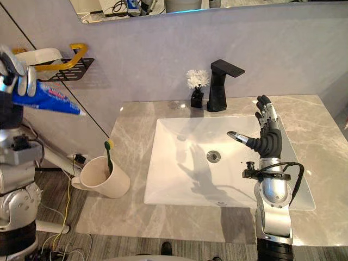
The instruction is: Organize washtable
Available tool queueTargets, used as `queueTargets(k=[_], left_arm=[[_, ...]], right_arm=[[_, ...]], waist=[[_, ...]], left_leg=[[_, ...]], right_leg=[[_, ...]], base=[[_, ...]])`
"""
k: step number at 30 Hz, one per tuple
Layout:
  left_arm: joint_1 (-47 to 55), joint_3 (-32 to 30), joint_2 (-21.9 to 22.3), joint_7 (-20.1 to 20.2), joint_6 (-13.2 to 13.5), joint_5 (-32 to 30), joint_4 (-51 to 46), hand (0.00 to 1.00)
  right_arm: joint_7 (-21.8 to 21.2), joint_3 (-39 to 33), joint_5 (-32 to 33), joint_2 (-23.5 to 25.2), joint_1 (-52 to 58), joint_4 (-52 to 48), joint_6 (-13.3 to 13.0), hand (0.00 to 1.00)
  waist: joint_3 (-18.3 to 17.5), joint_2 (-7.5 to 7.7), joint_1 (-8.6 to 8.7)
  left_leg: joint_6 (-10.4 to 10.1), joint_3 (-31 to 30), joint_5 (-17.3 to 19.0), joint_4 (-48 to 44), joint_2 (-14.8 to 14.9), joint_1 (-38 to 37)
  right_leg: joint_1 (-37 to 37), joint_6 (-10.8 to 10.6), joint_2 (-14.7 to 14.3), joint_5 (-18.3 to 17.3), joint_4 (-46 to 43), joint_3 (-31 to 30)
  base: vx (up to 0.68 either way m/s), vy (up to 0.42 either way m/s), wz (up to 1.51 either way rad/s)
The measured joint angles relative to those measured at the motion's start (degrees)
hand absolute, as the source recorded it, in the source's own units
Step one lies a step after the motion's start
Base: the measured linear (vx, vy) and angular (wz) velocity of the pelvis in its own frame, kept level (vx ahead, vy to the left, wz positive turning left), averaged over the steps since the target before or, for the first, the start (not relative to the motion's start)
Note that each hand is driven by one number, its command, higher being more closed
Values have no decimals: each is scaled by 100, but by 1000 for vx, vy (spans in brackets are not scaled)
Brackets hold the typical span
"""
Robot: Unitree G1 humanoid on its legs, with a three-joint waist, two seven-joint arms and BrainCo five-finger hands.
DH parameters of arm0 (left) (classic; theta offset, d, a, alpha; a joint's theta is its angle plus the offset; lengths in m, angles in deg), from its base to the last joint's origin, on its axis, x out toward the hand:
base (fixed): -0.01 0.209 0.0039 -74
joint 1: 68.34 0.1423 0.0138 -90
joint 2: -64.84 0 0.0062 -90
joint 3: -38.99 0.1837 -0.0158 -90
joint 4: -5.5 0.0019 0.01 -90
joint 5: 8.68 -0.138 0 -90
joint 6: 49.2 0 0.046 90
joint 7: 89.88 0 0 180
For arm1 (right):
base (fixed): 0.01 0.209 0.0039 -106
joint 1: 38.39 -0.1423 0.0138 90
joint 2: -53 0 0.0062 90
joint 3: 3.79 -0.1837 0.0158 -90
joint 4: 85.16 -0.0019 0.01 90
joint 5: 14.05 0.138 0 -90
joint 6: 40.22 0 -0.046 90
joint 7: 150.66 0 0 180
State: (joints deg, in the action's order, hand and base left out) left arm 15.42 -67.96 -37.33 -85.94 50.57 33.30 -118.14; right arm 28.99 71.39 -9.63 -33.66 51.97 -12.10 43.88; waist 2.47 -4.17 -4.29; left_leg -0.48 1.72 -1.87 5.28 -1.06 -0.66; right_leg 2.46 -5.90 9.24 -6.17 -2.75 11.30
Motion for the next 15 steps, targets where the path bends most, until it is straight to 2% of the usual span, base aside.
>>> queueTargets(k=[3, 6, 15], left_arm=[[288, -193, 79, 98, -10, -1, -60, 100], [478, -338, 277, 98, -40, -6, -106, 100], [1224, -635, 824, 100, -70, -63, -405, 100]], right_arm=[[-30, 2, 1, 42, 28, 18, 4, 0], [-112, 1, 4, 74, 145, 18, 5, 0], [-115, -4, 2, 134, 223, 17, 8, 0]], waist=[[6, 9, -20], [15, 23, -126], [42, 67, -181]], left_leg=[[0, -12, 0, 0, -3, 0], [-1, -33, 1, 1, -5, 1], [-3, -177, -1, 0, -19, 68]], right_leg=[[19, -6, 6, -8, 3, 37], [30, -14, 10, -30, 0, 99], [39, -29, 20, -80, -11, 243]], base=[[4, -2, 4], [-10, -4, 3], [26, -8, 9]])
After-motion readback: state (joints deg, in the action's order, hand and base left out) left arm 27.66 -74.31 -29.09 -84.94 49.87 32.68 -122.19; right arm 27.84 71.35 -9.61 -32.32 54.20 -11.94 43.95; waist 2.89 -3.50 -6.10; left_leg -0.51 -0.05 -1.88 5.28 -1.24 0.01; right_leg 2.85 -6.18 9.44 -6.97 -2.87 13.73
